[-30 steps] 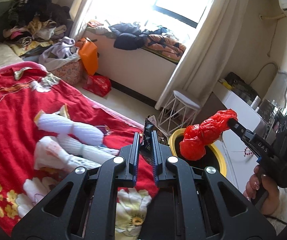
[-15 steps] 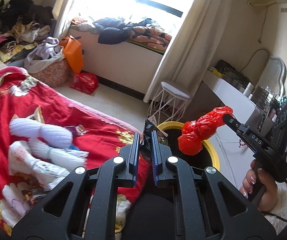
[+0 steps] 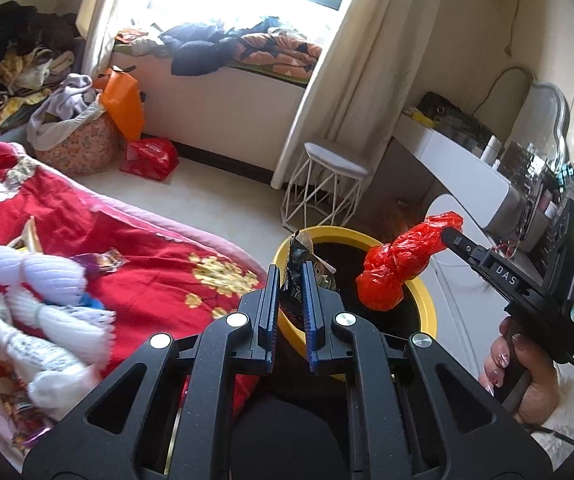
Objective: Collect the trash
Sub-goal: 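Carry the red bag with the right tool over the yellow-rimmed bin while the left tool follows, then open both tools over the bin to drop the held trash inside, then move both open tools back over the bedspread toward the white trash, then grasp the white plastic bag with the right tool while the left tool grasps a white foam mesh sleeve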
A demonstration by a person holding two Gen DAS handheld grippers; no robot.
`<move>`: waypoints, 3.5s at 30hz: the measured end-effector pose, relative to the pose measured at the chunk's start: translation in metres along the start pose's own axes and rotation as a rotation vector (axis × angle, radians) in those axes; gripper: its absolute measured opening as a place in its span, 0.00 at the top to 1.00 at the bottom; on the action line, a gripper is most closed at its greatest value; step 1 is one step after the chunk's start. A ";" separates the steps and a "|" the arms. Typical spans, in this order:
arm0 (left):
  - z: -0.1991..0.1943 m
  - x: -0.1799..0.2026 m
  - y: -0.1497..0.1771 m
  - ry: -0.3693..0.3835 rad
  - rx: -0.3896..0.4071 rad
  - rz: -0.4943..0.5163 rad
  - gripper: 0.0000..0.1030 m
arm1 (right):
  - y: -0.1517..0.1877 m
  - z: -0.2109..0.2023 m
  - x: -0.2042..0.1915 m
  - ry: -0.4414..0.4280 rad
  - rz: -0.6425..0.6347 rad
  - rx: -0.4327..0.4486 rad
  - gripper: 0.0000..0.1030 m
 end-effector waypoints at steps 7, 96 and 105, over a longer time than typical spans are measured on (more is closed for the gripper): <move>0.038 0.018 0.008 0.001 -0.052 0.031 0.93 | 0.010 0.012 0.021 0.056 0.002 -0.039 0.96; -0.075 -0.272 -0.003 -0.398 0.077 -0.417 0.19 | 0.148 0.031 -0.282 -0.602 -0.380 -0.487 0.42; -0.051 -0.285 0.007 -0.347 0.025 -0.515 0.57 | 0.157 0.037 -0.277 -0.605 -0.373 -0.527 0.56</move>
Point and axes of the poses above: each gripper's, at about its wrist camera, not at the fingertips, and z roughly the way its jaws point, x to its right, y to its underside, the point moved 2 cm from there along z, roughly the way its jaws point, and after that the axes turned 10 degrees about x, right-handed, at the moved point
